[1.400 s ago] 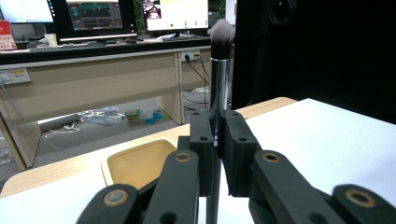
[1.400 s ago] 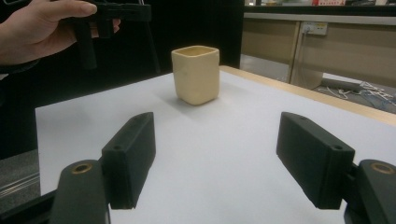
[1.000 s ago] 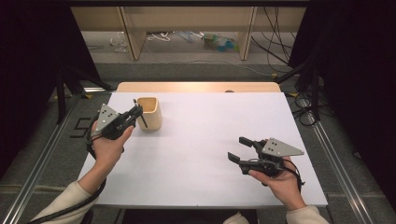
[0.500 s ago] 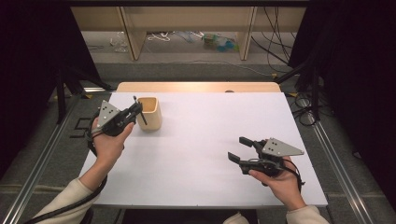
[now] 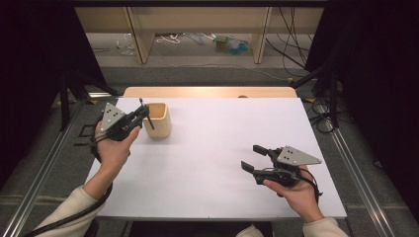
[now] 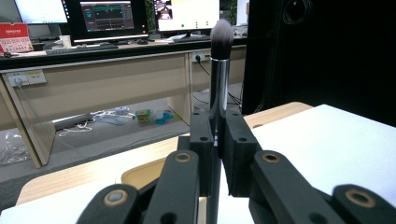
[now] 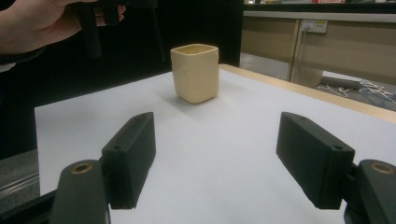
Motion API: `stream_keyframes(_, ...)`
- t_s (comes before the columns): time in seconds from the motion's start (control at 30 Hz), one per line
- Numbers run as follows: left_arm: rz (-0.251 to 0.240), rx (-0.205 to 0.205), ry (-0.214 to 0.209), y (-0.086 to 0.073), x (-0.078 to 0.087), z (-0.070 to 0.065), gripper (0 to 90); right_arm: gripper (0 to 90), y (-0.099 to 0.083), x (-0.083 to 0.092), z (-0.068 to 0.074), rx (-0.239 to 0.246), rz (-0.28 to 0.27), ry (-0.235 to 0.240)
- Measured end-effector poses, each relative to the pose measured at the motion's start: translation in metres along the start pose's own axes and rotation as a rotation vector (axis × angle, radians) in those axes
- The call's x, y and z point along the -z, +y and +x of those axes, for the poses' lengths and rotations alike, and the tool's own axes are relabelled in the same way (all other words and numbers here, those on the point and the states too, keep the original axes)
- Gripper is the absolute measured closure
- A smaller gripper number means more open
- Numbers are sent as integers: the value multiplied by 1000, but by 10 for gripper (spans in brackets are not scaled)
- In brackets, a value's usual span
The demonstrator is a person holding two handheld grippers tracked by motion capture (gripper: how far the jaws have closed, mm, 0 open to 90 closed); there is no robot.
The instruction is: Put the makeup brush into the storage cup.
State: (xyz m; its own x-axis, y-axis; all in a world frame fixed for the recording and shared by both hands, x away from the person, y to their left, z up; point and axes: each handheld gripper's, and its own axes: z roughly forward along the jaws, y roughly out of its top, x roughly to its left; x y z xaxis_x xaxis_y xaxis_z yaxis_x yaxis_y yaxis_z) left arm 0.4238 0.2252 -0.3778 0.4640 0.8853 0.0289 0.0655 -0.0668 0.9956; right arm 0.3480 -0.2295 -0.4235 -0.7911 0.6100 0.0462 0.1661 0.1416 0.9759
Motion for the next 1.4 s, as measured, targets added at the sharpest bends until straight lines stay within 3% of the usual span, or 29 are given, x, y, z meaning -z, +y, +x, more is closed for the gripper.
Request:
stream_keyframes(0.23,-2,-1,3,3,-1,0,835,298,0,1,1,-22,20,13)
stream_keyframes(0.27,0,-1,4,3,-1,1,835,298,0,0,0,0,4,9)
stream_keyframes(0.33,2,-4,6,4,-1,2,835,297,-1,-1,1,-31,4,19)
stream_keyframes(0.43,1,-2,5,6,-2,2,835,297,0,0,0,-7,6,-1)
stream_keyframes(0.5,2,-4,5,7,-3,3,835,297,-1,0,1,-29,4,17)
stream_keyframes(0.53,1,-4,6,7,-3,3,835,297,0,1,-1,4,10,2)
stream_keyframes(0.6,-1,-7,9,8,-4,3,835,297,-1,0,1,-30,5,20)
stream_keyframes(0.63,-2,-6,10,9,-4,3,835,297,0,1,0,-5,15,4)
stream_keyframes(0.8,-7,-1,13,11,-4,5,835,296,-1,0,1,-30,2,22)
stream_keyframes(0.87,-6,-3,15,12,-4,5,835,296,0,1,1,-19,16,5)
stream_keyframes(0.9,-6,-4,16,12,-5,5,835,296,-1,0,1,-30,2,22)
stream_keyframes(0.97,-6,-1,17,12,-5,6,835,296,-1,-1,-1,2,-15,10)
stream_keyframes(1.1,-8,-1,16,13,-6,6,835,296,-1,-1,0,-6,-11,13)
stream_keyframes(1.13,-10,1,18,13,-6,7,835,296,-1,0,1,-28,0,20)
stream_keyframes(1.17,-10,-1,18,13,-6,7,835,296,-1,-1,-1,1,-14,10)
stream_keyframes(1.23,-10,-4,18,14,-6,7,835,296,-1,0,1,-31,3,22)
stream_keyframes(1.4,-9,-4,20,16,-7,8,835,296,-1,0,1,-30,3,21)
